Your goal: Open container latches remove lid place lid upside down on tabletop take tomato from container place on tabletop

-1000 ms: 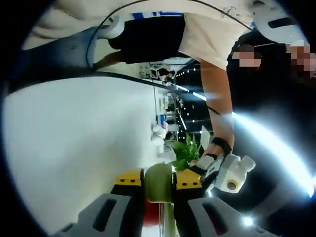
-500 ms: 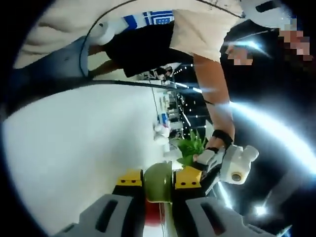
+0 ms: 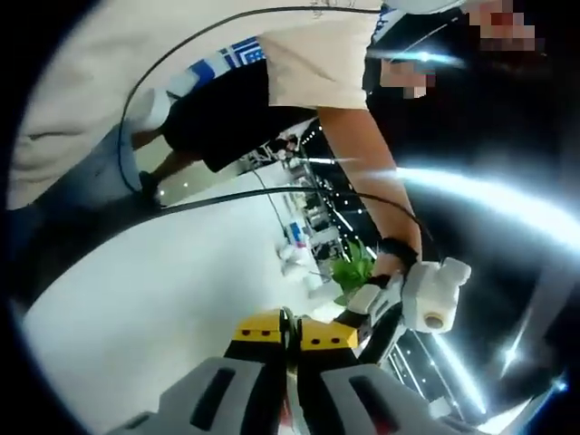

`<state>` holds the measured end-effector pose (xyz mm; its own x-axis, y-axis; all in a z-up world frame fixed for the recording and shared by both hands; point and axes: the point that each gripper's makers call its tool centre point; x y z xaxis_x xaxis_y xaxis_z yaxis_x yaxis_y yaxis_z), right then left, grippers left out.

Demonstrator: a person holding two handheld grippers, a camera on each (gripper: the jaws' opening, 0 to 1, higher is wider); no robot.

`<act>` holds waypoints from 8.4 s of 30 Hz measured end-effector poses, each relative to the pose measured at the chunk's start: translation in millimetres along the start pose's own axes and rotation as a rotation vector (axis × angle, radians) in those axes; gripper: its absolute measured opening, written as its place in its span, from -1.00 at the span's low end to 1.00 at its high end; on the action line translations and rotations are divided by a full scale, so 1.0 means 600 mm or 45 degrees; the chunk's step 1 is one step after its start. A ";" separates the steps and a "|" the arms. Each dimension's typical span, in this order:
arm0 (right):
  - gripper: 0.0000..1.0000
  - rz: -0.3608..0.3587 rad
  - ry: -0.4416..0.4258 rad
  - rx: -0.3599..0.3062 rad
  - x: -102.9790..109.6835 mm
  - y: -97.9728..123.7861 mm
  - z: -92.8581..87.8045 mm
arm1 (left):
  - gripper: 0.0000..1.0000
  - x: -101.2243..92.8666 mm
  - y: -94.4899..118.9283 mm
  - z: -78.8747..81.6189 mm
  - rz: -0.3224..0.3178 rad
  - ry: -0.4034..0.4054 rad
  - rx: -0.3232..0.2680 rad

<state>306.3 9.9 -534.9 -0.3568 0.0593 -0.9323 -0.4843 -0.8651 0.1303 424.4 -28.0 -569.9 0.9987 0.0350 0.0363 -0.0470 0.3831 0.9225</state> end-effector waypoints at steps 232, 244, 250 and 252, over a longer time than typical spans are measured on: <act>-0.45 -1.129 -3.414 -0.058 -0.006 0.043 -0.299 | 0.28 -0.039 0.015 0.013 0.001 0.015 -0.072; -0.68 -1.193 -3.422 -0.059 -0.013 0.049 -0.299 | 0.28 -0.028 0.016 0.008 0.000 0.016 -0.087; -0.70 -1.117 -3.374 0.047 -0.017 0.049 -0.301 | 0.28 -0.006 0.016 0.002 0.002 0.018 -0.078; -0.71 -1.097 -3.372 0.063 -0.015 0.049 -0.301 | 0.28 -0.001 0.016 0.000 0.004 0.021 -0.081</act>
<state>439.6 -106.2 -583.5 0.1459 0.2256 0.9632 -0.8811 -0.4131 0.2303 423.5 -24.4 -561.3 0.9982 0.0513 0.0320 -0.0514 0.4412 0.8959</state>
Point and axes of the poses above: the point that each gripper's makers call its tool centre point, and the gripper's own axes: y roughly backward along the fingers, x roughly to its left, z roughly out of its top, and after that the axes turned 14 degrees about x, right-handed
